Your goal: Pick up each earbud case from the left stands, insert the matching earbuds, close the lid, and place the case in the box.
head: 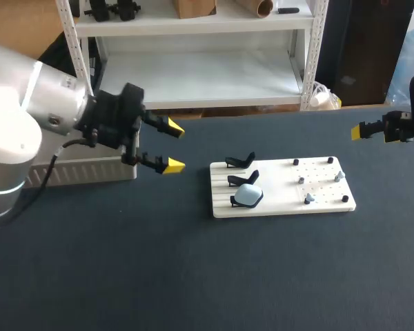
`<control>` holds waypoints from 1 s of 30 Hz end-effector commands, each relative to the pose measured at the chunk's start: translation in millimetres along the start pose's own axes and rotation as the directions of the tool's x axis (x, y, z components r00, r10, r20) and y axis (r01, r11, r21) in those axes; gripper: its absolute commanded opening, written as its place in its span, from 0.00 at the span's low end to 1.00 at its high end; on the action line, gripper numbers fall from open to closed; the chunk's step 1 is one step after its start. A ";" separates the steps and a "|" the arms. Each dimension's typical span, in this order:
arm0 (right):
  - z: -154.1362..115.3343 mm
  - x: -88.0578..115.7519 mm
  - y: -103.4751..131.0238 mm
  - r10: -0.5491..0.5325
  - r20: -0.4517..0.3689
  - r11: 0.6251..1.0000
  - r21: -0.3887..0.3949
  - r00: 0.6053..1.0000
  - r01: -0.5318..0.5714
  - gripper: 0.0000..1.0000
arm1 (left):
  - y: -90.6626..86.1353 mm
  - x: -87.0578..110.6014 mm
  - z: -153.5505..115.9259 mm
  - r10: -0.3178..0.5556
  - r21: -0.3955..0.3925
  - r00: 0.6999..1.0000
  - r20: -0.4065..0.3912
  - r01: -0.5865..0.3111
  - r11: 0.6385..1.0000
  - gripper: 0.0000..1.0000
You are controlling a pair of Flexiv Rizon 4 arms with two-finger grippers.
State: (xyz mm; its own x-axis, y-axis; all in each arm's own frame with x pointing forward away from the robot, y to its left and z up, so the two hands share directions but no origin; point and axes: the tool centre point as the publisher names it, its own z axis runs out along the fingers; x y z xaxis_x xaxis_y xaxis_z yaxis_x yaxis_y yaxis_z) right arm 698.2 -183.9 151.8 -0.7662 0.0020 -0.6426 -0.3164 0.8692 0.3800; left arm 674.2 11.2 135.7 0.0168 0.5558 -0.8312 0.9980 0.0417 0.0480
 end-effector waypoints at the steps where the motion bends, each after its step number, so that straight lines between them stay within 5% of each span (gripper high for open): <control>1: 0.4 -0.1 -1.2 -0.001 -0.001 1.000 -0.005 1.000 0.001 1.00 | 2.0 4.0 28.2 0.011 0.019 1.000 -0.018 -0.010 1.000 1.00; 14: 0.4 -0.1 -1.2 -0.001 -0.001 1.000 -0.005 1.000 0.001 1.00 | -21.9 9.2 69.0 0.032 0.027 0.999 -0.020 -0.032 0.999 1.00; 25: 0.4 -0.1 -1.2 -0.001 -0.001 1.000 -0.005 1.000 0.001 1.00 | -29.3 21.2 102.5 0.025 0.090 1.000 0.003 -0.025 0.996 0.78; 27: 0.4 -0.1 -1.2 -0.001 -0.001 1.000 -0.005 1.000 0.001 1.00 | -31.8 23.4 107.5 0.047 0.090 0.999 0.005 -0.047 0.995 0.84; 30: 0.4 -0.1 -1.2 -0.001 -0.001 1.000 -0.005 1.000 0.001 1.00 | -33.6 26.8 113.5 0.039 0.105 0.999 0.005 -0.039 0.994 0.78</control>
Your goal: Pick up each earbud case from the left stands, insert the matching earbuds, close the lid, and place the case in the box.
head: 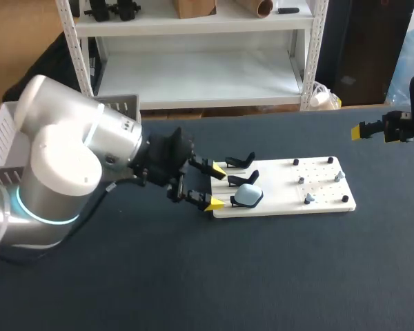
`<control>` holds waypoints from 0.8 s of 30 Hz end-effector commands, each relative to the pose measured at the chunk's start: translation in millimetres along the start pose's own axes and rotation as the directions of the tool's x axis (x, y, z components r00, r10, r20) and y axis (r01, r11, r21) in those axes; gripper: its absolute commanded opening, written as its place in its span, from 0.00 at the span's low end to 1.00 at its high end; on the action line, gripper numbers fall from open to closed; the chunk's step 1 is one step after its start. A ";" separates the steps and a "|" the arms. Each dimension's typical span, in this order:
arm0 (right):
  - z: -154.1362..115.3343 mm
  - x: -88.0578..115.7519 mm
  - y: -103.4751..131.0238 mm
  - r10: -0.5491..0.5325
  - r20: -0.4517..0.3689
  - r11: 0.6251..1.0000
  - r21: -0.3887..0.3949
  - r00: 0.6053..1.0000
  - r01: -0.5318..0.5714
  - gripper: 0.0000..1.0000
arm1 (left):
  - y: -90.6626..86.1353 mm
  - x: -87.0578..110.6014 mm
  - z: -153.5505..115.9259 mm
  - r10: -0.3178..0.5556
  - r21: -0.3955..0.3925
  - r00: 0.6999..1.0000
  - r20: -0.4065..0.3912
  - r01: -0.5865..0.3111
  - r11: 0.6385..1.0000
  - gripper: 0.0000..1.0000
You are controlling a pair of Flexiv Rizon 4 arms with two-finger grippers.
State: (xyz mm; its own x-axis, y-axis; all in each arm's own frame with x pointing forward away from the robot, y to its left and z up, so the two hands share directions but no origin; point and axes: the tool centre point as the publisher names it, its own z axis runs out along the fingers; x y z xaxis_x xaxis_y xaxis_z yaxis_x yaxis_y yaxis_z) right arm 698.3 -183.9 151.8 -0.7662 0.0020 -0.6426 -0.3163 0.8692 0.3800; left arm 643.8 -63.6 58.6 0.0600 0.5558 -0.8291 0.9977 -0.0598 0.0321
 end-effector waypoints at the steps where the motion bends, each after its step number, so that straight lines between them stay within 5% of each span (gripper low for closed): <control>1: 0.4 -0.1 -1.2 -0.001 -0.001 1.000 -0.005 1.000 0.001 1.00 | 4.2 6.1 12.0 -0.004 0.013 1.000 0.005 0.004 1.000 0.76; 4: 0.4 -0.1 -1.2 -0.001 -0.001 1.000 -0.005 1.000 0.001 1.00 | 5.8 8.7 16.5 -0.004 0.017 1.000 0.010 0.004 1.000 0.71; 6: 0.4 -0.1 -1.2 -0.001 -0.001 1.000 -0.005 1.000 0.001 1.00 | 8.4 10.2 18.9 -0.006 0.016 1.000 0.015 0.005 1.000 0.48; 15: 0.4 -0.1 -1.2 -0.001 -0.001 1.000 -0.005 1.000 0.001 1.00 | 11.4 9.6 26.5 -0.013 0.025 0.999 0.029 0.013 1.000 0.49; 18: 0.4 -0.1 -1.2 -0.001 -0.001 1.000 -0.005 1.000 0.001 1.00 | 10.7 9.9 30.5 -0.016 0.033 0.999 0.030 0.015 0.999 0.60; 24: 0.4 -0.1 -1.2 -0.001 -0.001 1.000 -0.005 1.000 0.001 1.00 | 16.4 9.7 36.9 -0.028 0.029 0.999 0.038 0.027 0.999 0.55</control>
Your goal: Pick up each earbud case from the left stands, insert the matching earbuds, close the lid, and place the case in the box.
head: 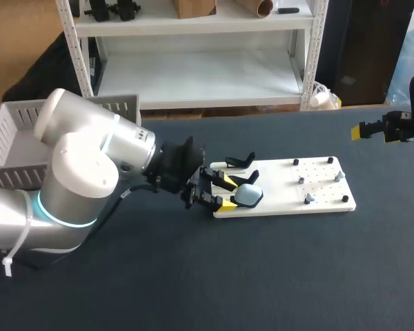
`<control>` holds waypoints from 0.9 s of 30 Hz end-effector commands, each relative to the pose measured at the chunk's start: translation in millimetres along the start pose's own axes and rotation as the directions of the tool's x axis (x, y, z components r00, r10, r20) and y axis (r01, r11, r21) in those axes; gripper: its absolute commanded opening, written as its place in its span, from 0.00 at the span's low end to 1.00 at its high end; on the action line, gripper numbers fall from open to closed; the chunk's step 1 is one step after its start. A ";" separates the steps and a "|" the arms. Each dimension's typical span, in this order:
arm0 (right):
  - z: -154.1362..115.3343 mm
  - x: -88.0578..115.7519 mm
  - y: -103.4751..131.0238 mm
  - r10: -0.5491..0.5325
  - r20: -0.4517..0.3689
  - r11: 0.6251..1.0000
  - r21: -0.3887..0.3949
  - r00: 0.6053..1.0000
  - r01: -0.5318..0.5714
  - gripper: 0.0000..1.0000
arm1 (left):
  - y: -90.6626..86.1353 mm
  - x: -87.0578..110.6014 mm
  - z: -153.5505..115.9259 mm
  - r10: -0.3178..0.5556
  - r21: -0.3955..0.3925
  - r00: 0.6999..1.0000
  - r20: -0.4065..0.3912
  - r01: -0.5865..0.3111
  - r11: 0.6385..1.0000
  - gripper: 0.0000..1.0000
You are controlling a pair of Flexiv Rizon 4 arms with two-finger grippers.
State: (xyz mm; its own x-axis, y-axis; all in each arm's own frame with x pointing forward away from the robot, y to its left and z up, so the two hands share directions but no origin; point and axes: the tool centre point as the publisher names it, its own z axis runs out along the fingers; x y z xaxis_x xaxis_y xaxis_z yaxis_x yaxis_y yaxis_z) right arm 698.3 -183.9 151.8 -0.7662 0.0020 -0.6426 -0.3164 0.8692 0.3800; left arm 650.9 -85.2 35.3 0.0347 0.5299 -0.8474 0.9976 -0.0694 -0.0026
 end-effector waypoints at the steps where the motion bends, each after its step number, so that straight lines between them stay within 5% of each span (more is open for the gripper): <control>1: 0.4 -0.1 -1.3 -0.001 -0.001 1.000 -0.005 1.000 0.001 1.00 | 11.0 1.9 6.2 -0.010 -0.001 1.000 0.008 0.010 1.000 0.58; 6: 0.4 -0.1 -1.3 -0.001 -0.001 1.000 -0.005 1.000 0.001 1.00 | 15.6 0.4 8.4 -0.018 -0.003 1.000 0.016 0.018 1.000 0.49; 27: 0.4 -0.1 -1.3 -0.001 -0.001 1.000 -0.005 1.000 0.001 1.00 | 16.7 0.3 21.9 -0.025 0.018 0.999 0.030 0.024 1.000 0.47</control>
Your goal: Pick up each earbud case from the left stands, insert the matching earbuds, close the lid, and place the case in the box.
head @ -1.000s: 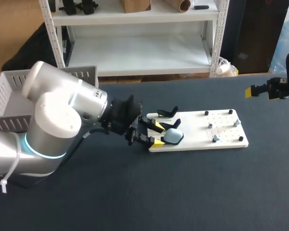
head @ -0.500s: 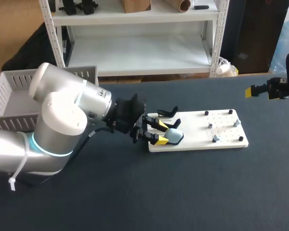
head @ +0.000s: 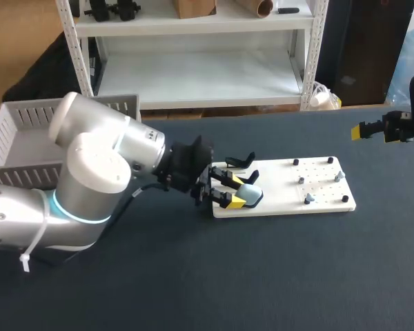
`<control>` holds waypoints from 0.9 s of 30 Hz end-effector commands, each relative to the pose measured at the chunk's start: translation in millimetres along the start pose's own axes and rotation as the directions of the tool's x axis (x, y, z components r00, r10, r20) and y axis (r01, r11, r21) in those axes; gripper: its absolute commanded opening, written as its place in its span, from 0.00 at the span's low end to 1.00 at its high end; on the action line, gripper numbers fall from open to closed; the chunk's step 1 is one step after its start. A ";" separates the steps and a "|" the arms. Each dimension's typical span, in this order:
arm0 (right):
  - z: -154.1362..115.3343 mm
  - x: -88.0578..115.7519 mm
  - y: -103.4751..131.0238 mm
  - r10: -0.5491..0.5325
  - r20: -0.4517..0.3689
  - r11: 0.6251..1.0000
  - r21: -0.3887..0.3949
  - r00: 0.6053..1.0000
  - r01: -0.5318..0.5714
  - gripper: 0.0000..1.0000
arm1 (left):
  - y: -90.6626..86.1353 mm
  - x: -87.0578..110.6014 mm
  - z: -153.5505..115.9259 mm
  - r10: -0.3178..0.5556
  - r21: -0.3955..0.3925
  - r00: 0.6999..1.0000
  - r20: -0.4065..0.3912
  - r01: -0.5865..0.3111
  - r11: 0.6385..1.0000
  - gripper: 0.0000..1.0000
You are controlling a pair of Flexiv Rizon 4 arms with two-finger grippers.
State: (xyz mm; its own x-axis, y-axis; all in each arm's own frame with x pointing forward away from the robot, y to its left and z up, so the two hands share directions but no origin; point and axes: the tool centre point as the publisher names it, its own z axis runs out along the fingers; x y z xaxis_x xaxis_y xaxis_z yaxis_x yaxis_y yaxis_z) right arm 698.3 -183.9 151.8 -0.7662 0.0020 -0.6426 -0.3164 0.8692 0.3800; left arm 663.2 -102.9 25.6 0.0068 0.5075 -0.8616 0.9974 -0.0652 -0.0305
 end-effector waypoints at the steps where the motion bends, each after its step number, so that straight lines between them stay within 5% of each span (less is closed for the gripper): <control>1: 0.4 -0.1 -1.3 -0.001 -0.001 1.000 -0.005 1.000 0.001 1.00 | 3.1 0.7 2.8 0.002 0.007 1.000 0.003 -0.002 1.000 0.46; 17: 0.4 -0.1 -1.3 -0.001 -0.001 1.000 -0.005 1.000 0.001 1.00 | 0.3 0.3 7.2 0.000 0.011 1.000 0.006 0.000 1.000 0.44; 27: 0.4 -0.1 -1.3 -0.001 -0.001 1.000 -0.005 1.000 0.001 1.00 | 1.5 1.0 5.2 -0.008 0.002 1.000 0.011 0.008 1.000 0.15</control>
State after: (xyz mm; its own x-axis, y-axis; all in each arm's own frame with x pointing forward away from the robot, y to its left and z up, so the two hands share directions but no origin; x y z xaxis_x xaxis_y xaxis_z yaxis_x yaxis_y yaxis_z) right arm 698.3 -183.9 151.8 -0.7662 0.0020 -0.6426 -0.3164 0.8692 0.3800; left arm 663.5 -107.6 23.2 -0.0030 0.5009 -0.8655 0.9973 -0.0621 -0.0394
